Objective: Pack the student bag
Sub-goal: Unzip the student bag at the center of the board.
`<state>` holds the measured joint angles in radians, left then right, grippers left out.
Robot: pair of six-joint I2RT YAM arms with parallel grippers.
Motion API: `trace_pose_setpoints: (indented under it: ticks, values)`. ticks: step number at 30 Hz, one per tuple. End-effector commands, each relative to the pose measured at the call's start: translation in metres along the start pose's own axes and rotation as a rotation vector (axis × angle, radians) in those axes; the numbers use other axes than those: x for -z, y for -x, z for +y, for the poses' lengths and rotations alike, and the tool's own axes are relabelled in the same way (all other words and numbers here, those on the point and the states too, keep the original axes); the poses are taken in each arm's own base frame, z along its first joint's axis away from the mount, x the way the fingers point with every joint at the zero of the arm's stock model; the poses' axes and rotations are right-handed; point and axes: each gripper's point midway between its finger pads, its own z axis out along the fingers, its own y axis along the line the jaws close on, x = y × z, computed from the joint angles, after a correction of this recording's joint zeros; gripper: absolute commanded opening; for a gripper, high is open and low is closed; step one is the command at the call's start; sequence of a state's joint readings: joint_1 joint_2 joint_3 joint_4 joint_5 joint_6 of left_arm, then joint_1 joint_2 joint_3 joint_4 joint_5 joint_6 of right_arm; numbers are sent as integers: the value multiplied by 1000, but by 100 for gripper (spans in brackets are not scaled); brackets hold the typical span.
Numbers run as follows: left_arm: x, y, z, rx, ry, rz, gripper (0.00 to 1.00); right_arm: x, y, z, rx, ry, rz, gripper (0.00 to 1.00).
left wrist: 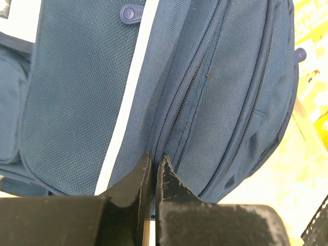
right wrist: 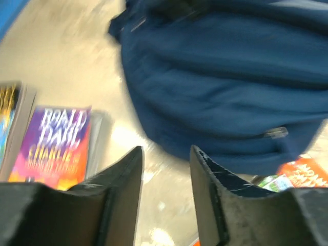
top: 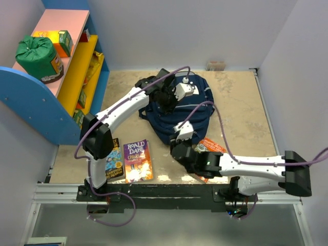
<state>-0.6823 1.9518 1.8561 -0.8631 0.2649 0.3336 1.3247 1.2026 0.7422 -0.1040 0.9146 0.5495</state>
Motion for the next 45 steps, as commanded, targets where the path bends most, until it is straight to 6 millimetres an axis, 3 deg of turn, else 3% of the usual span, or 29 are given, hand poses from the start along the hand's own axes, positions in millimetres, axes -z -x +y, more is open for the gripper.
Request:
trace_pose_setpoints:
  ticks: [1, 5, 11, 13, 15, 16, 18, 19, 22, 24, 25, 30, 31, 33, 34, 35, 36, 37, 40, 42, 45]
  values:
    - [38, 18, 17, -41, 54, -124, 0, -11, 32, -54, -278, -85, -45, 48]
    - [47, 2, 35, -21, 100, -121, 0, -24, 43, -93, -406, -120, -42, 71]
    - [54, 1, 47, -13, 133, -132, 0, -37, 20, -105, -522, -156, 90, 88]
    - [57, 6, 45, -10, 127, -146, 0, -40, 14, -100, -590, -109, 111, 90]
    - [59, 8, 44, -8, 120, -153, 0, -43, 13, -108, -639, -102, 95, 91]
    - [60, 9, 44, -6, 122, -155, 0, -45, 21, -102, -680, -50, 69, 92]
    - [62, 9, 42, -8, 120, -156, 0, -52, 20, -112, -734, -41, 48, 92]
    - [63, 8, 43, -10, 121, -156, 0, -56, 30, -110, -774, -9, 14, 92]
    - [67, 8, 40, -16, 117, -157, 0, -74, 28, -118, -829, -6, 18, 92]
    - [68, 6, 38, -21, 111, -157, 0, -83, 24, -114, -851, 28, 39, 91]
    - [68, 6, 36, -23, 105, -158, 0, -87, 36, -114, -870, 58, -6, 90]
    - [66, 3, 31, -25, 78, -154, 0, -109, 44, -104, -895, 125, -2, 78]
    - [66, 4, 31, -27, 75, -155, 0, -116, 36, -103, -896, 121, 23, 75]
    - [65, 5, 30, -33, 71, -160, 0, -117, 35, -97, -916, 154, 26, 57]
    - [65, 5, 30, -37, 70, -163, 0, -116, 45, -96, -931, 182, -15, 48]
    - [66, 7, 30, -37, 72, -173, 0, -115, 48, -95, -941, 199, -29, 26]
    - [66, 9, 29, -35, 67, -180, 5, -114, 54, -94, -948, 217, -49, 17]
    - [69, 14, 29, -35, 66, -196, 22, -114, 58, -94, -946, 220, -54, 3]
    - [89, 37, 19, -17, 26, -260, 47, -112, 73, -91, -941, 231, -74, 0]
    - [109, 50, 9, -5, 2, -318, 55, -110, 83, -93, -958, 209, -96, 0]
    - [130, 60, -11, 20, -52, -386, 55, -112, 97, -98, -991, 141, -145, 0]
